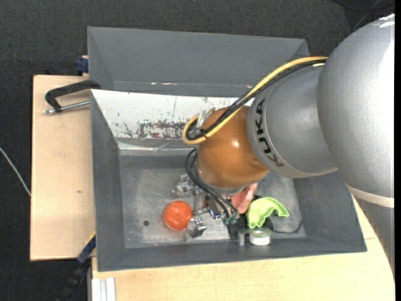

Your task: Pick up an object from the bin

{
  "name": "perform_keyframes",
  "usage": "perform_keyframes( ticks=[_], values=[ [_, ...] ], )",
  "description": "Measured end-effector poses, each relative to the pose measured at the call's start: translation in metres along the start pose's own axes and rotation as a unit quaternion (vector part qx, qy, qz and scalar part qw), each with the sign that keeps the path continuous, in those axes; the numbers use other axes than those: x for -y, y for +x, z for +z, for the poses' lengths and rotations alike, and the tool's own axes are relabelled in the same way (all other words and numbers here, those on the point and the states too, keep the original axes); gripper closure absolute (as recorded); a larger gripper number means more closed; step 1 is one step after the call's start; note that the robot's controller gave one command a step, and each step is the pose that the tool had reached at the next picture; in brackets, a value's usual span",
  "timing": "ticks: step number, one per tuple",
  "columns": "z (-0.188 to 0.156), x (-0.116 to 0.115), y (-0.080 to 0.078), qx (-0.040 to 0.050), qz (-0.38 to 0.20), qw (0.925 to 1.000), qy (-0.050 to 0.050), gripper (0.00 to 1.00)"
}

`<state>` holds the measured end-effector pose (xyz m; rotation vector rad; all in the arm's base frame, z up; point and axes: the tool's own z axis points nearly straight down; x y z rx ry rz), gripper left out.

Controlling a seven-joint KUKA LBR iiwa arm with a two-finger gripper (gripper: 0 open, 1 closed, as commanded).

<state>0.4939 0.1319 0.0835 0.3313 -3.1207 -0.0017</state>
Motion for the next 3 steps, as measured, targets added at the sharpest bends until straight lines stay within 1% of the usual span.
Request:
perform_keyframes(
  ticks=[1,2,3],
  values=[
    [0.011,-0.013,-0.008,0.0043,-0.136,0.9907,0.000,1.00],
    [0.011,-0.013,-0.008,0.0043,-0.136,0.9907,0.000,1.00],
    [-0.169,-0.021,-0.018,0.0093,-0.180,0.9837,0.001,1.00]
  ],
)
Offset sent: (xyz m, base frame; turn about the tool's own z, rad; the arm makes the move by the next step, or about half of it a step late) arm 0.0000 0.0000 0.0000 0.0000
